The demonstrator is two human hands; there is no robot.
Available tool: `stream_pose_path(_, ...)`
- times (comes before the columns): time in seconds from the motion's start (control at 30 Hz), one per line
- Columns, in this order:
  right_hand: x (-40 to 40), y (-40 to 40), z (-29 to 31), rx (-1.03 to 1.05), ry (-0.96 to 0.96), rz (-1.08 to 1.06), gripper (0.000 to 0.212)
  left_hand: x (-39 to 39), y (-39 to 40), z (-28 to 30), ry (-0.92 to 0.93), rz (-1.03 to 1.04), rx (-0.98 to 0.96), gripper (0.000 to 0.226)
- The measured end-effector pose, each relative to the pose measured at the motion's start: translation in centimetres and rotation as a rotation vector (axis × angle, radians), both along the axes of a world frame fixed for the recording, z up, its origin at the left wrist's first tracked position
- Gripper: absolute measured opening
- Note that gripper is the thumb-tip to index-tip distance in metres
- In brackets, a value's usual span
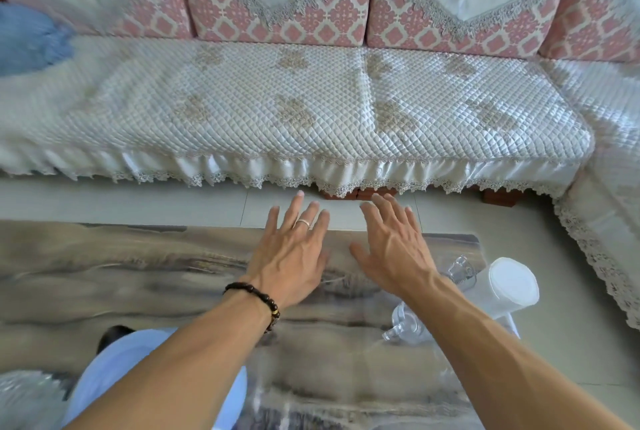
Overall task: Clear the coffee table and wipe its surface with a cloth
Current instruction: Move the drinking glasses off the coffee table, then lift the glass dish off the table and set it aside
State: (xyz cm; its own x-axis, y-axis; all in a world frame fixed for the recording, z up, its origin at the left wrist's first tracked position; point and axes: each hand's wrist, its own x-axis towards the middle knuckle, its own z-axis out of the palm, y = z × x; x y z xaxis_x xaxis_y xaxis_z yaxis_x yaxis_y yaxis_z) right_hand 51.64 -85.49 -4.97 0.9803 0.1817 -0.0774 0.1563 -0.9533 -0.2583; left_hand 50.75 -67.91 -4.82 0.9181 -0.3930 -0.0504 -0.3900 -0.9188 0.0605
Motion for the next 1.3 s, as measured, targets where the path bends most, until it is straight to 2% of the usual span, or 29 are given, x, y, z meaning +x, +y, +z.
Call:
stream_pose_path(0.13, -1.2, 7.0, 4.2, 0.068, -0.135, 0.087, 0.062, -2.5, 6.5, 4.1, -0.061, 0.101, -0.014, 0.06)
stream_pose_path(0.27, -3.8, 14.4, 6.3, 0.1, -0.159, 0.191, 0.062, -5.8, 14.2, 6.4, -0.105, 0.201, -0.063, 0.061)
stream_pose_path(0.43, -7.8, 26.0, 7.6, 0.093, -0.157, 0.353, 0.06, -12.3, 26.0, 6.4, -0.095, 0.365, -0.052, 0.068)
stream_pose_path(0.53, -10.3, 33.2, 7.3, 0.086, -0.137, 0.442, 0.061, -17.4, 32.4, 4.6, -0.016, 0.5, -0.061, 0.067)
stream_pose_path(0.7, -14.5, 42.8, 3.5, 0.086, -0.071, 0.55, 0.06, -25.0, 40.3, -1.1, 0.098, 0.706, -0.043, 0.065)
stream_pose_path(0.87, -18.1, 46.1, -3.6, -0.045, 0.123, 0.582, 0.056, -29.5, 43.6, -7.5, 0.245, 0.802, -0.084, 0.072)
stream_pose_path(1.07, -18.5, 47.1, -10.6, -0.141, 0.347, 0.46, 0.071, -29.9, 44.8, -12.9, 0.288, 0.887, -0.216, 0.079)
stream_pose_path(1.17, -17.6, 47.6, -12.6, -0.14, 0.397, 0.458, 0.087, -29.3, 44.9, -13.8, 0.271, 0.897, -0.31, 0.076)
stream_pose_path(1.3, -16.9, 48.0, -13.3, -0.115, 0.412, 0.463, 0.091, -28.8, 45.2, -13.9, 0.256, 0.881, -0.376, 0.071)
